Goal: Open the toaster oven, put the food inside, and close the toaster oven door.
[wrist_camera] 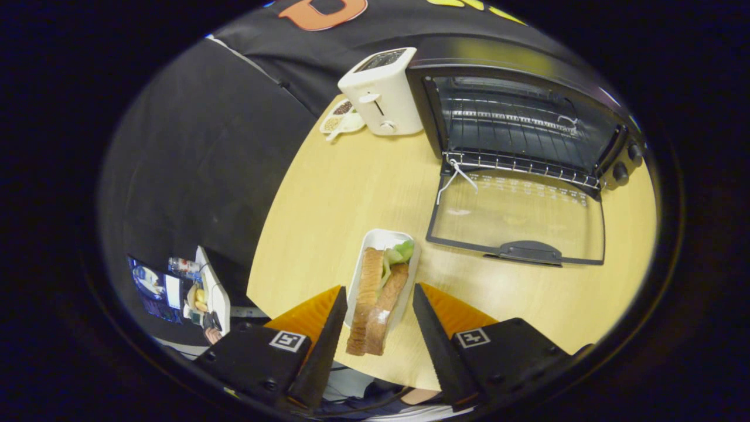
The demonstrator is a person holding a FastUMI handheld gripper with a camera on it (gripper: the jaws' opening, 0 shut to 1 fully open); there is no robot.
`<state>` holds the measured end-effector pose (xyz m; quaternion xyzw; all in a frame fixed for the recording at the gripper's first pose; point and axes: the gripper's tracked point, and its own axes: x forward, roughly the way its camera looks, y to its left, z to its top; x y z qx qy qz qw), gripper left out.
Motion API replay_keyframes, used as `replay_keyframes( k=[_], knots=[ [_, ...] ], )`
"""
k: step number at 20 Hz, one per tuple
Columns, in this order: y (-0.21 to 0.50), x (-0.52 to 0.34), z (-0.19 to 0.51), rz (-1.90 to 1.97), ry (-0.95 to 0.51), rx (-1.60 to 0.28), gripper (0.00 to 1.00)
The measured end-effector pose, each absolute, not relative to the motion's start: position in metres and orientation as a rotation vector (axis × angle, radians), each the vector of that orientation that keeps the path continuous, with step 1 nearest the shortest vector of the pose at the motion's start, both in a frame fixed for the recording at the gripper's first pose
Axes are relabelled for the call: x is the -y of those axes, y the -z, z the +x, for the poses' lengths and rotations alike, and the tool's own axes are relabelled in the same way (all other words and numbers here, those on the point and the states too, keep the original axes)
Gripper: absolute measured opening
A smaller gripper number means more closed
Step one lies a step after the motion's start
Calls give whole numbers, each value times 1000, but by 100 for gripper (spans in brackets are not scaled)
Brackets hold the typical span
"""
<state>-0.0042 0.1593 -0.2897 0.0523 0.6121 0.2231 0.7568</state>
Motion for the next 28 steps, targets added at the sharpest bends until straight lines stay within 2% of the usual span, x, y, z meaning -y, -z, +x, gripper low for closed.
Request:
replay_keyframes(
  k=[3, 4, 6, 10, 19, 23, 28],
  knots=[
    [293, -161, -5, 130, -467, -1351, 68],
    [292, -161, -6, 132, -459, -1352, 60],
    [291, -158, -4, 116, -435, -1343, 51],
    [285, -155, -5, 79, -414, -1304, 39],
    [229, -156, -7, 165, -532, -1134, 36],
    [216, -147, -1, 424, -616, -1081, 36],
    [227, -124, 16, 792, -592, -1099, 36]
  ],
)
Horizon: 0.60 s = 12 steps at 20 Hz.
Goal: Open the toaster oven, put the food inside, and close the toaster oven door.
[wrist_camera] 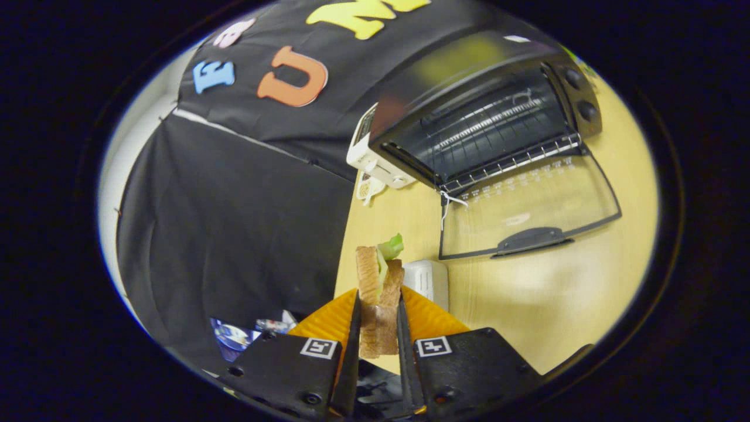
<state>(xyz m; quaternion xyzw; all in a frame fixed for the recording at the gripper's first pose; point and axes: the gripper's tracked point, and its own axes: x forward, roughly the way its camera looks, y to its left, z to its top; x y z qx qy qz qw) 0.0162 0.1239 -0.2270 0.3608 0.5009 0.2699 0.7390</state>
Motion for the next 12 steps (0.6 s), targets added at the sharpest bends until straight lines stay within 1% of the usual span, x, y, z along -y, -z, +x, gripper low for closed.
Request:
replay_keyframes(
  k=[3, 6, 9, 12],
  knots=[
    [242, -112, 39, 1032, -556, -1032, 36],
    [265, -97, 67, 1065, -534, -877, 36],
    [267, -69, 93, 1173, -448, -667, 36],
    [275, -53, 110, 1256, -350, -565, 35]
  ],
)
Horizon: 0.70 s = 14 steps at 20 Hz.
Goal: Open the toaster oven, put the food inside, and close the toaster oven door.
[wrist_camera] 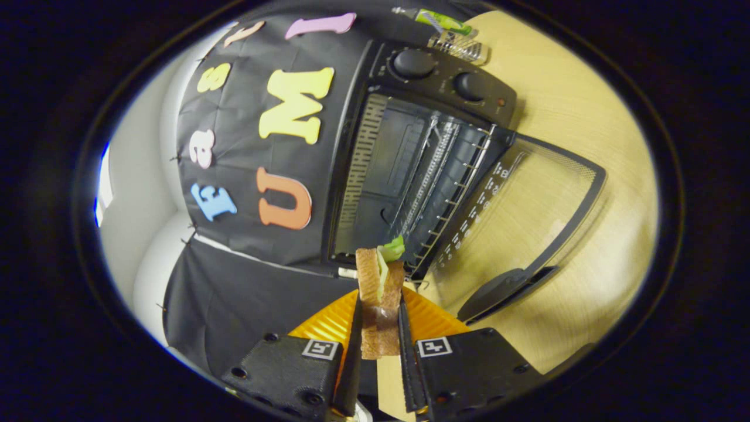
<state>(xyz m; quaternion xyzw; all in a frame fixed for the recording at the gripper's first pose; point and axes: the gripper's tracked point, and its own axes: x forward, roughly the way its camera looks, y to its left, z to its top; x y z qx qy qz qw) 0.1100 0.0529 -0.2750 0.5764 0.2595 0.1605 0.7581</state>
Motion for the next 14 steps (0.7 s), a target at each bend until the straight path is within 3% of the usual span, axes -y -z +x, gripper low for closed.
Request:
replay_keyframes(
  k=[6, 8, 14],
  knots=[
    [266, -7, 168, 1228, -146, -262, 36],
    [247, -1, 186, 1220, -148, -174, 36],
    [269, 15, 248, 1236, -43, -178, 41]
  ],
)
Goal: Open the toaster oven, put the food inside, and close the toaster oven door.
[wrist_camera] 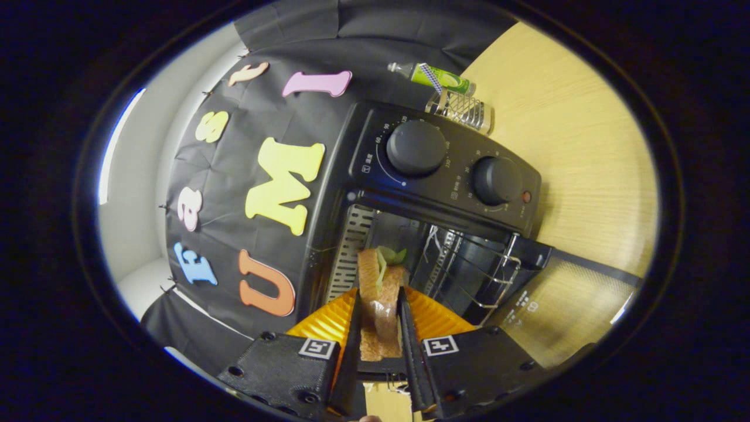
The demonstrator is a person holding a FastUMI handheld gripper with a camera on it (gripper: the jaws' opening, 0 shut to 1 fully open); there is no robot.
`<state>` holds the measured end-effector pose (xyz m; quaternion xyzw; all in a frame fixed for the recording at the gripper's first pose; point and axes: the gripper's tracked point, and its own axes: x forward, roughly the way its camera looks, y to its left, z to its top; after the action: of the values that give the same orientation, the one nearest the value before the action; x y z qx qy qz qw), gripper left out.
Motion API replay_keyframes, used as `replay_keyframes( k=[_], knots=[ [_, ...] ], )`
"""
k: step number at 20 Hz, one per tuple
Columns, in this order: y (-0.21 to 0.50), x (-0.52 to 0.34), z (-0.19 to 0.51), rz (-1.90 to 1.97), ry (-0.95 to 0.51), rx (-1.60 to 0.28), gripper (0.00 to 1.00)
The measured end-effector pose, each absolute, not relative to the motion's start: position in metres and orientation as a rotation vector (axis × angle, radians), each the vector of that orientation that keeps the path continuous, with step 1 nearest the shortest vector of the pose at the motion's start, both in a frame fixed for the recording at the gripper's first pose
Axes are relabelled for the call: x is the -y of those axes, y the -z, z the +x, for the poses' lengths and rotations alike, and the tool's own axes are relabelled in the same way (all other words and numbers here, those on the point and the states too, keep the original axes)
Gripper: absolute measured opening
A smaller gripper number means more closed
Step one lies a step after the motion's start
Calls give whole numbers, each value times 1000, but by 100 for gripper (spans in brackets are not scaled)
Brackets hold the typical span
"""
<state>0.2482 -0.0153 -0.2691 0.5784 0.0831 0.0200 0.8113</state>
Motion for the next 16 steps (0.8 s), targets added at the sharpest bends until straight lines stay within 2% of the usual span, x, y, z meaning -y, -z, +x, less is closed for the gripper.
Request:
replay_keyframes(
  k=[4, 7, 11, 14, 15, 16],
  knots=[
    [273, 1, 264, 1172, -65, -187, 41],
    [298, -10, 262, 1128, -33, -296, 43],
    [305, -8, 258, 899, 9, -379, 50],
    [307, -13, 256, 706, 0, -464, 64],
    [308, -18, 253, 625, -10, -496, 65],
    [309, -17, 250, 529, -16, -524, 74]
  ],
)
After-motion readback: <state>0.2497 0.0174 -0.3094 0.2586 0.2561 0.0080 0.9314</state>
